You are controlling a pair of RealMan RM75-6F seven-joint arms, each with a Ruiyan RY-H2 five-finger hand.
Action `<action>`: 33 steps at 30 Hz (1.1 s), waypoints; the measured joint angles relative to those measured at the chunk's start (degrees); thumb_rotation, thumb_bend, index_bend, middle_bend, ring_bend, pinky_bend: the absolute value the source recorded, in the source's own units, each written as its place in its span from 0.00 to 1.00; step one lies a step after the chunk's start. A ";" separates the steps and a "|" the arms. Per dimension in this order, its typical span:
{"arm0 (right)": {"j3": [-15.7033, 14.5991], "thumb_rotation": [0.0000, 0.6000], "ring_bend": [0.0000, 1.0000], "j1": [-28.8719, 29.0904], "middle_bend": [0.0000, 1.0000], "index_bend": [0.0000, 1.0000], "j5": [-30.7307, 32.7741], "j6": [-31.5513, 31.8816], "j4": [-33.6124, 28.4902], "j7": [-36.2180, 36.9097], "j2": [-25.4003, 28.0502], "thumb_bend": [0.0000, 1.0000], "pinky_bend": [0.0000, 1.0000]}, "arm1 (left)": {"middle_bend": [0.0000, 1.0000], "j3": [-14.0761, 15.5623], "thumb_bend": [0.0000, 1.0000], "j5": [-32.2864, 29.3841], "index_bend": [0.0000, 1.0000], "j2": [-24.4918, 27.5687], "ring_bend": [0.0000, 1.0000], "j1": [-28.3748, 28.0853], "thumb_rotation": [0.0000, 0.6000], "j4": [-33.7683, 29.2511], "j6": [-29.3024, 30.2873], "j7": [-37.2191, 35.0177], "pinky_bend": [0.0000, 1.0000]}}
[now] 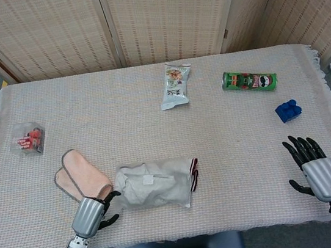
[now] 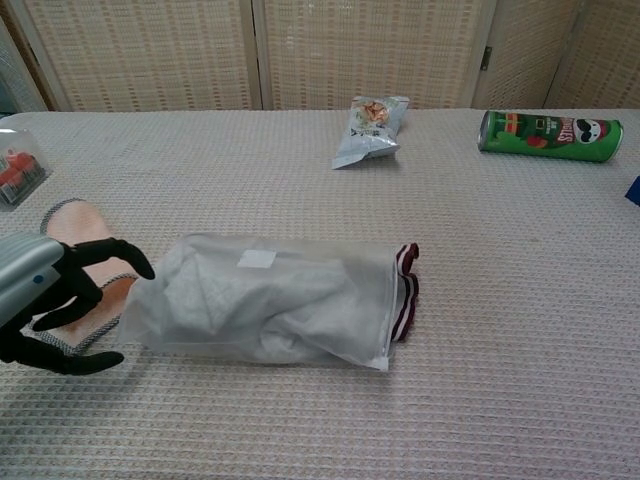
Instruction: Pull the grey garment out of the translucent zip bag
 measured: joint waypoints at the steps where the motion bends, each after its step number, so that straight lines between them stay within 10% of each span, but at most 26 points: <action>1: 0.02 1.00 0.00 0.00 0.00 0.00 0.06 -0.01 -0.03 0.03 0.06 0.16 0.00 | 1.00 0.05 0.20 -0.09 0.40 -0.69 1.00 -0.13 1.00 0.83 -0.04 0.00 1.00; 33: -1.08 1.00 0.00 0.24 0.00 0.00 -0.74 -1.32 -1.20 -0.45 0.97 0.16 0.00 | 1.00 1.26 0.47 -0.70 0.68 -8.75 1.00 -1.36 1.00 17.60 5.46 -4.70 1.00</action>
